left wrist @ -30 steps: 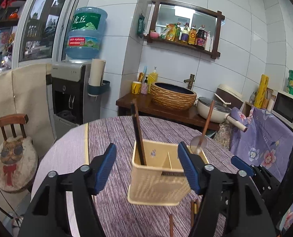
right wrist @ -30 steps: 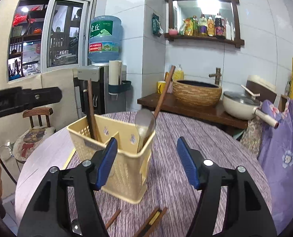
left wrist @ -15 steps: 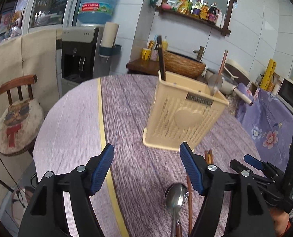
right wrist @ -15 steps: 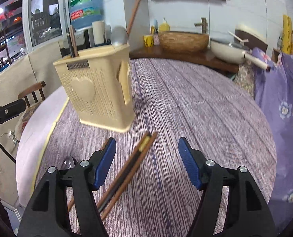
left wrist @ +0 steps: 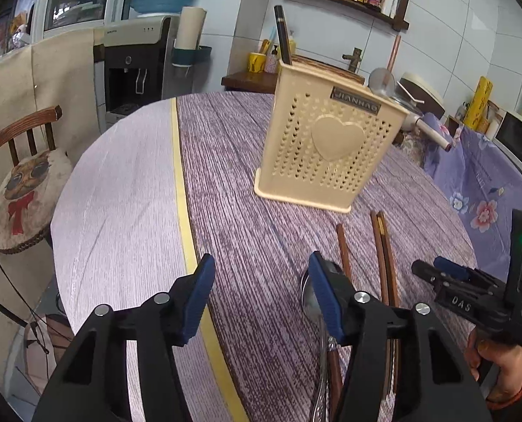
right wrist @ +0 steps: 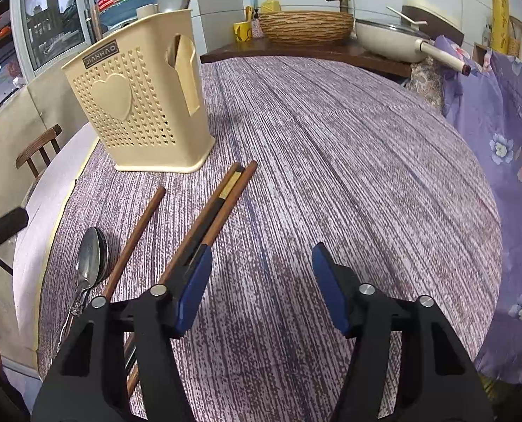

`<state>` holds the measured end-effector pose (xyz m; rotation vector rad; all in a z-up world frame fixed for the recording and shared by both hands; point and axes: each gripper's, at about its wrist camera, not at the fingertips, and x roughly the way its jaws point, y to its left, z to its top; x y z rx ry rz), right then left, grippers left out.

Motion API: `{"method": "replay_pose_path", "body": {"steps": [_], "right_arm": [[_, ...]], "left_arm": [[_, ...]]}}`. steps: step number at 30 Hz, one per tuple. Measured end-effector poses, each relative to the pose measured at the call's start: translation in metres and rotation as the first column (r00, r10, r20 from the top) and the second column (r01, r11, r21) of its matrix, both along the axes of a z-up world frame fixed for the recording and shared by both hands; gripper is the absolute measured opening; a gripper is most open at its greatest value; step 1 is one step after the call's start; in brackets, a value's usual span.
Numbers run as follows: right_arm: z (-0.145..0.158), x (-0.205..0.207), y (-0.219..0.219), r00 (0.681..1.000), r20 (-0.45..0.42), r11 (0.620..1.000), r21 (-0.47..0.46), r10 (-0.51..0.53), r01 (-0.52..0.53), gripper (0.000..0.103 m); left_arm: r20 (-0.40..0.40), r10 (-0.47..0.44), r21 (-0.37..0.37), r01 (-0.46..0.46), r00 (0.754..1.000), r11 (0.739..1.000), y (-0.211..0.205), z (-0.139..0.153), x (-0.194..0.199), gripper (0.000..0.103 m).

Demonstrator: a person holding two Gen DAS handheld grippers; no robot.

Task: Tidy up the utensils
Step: 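Move the left gripper to a metal spoon while the right moves to wooden chopsticks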

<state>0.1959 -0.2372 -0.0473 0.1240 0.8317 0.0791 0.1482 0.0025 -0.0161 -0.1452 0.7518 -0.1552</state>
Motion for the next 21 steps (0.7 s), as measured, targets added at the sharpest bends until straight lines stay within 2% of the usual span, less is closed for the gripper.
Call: {"method": "replay_pose_path", "body": {"steps": [5, 10, 17, 21], "right_arm": [[-0.002, -0.002, -0.004, 1.000, -0.009, 1.000, 0.017, -0.005, 0.006, 0.057], [-0.002, -0.003, -0.001, 1.000, -0.010, 1.000, 0.026, 0.008, -0.008, 0.057], [-0.002, -0.005, 0.003, 1.000, -0.004, 0.999, 0.036, 0.021, -0.021, 0.057], [-0.002, -0.006, 0.002, 1.000, -0.005, 0.999, 0.039, 0.019, -0.018, 0.057]], "left_arm": [[-0.030, -0.035, -0.004, 0.034, 0.999, 0.999, -0.005, -0.008, -0.010, 0.047], [-0.047, -0.094, 0.012, 0.094, 0.994, 0.995, -0.023, -0.014, -0.016, 0.047], [-0.072, -0.139, 0.038, 0.142, 0.988, 0.989, -0.046, -0.025, -0.008, 0.047], [-0.089, -0.131, 0.051, 0.136, 0.987, 0.989, -0.052, -0.033, 0.000, 0.047]]}}
